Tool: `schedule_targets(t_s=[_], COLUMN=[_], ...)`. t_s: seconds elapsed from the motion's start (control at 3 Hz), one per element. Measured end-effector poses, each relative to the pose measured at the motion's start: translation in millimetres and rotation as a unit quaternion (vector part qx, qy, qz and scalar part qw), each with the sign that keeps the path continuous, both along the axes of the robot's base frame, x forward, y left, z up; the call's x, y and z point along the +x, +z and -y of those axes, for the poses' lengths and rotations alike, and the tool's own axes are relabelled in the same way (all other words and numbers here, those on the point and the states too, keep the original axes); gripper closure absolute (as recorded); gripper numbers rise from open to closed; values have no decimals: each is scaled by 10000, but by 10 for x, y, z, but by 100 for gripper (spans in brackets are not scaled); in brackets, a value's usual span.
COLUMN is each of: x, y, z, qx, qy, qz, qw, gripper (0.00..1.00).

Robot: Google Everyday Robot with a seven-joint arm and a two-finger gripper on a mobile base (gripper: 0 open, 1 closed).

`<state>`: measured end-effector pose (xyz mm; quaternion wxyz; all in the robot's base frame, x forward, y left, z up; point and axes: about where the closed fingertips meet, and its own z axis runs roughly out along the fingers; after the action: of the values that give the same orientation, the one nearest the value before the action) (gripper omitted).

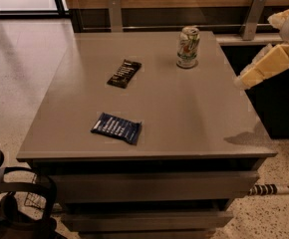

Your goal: Knock 7up can over

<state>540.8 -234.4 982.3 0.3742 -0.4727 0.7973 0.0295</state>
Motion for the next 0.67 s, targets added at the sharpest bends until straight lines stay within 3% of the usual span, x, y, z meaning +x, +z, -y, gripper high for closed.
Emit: schedule_targets(t_s=[0.33,0.67], x=[375,664], y=[-21,-71], z=[-16,-60], qx=[772,1331], qy=[-184,-262], qz=[460,816], qw=[9958,9874], gripper=[0,0])
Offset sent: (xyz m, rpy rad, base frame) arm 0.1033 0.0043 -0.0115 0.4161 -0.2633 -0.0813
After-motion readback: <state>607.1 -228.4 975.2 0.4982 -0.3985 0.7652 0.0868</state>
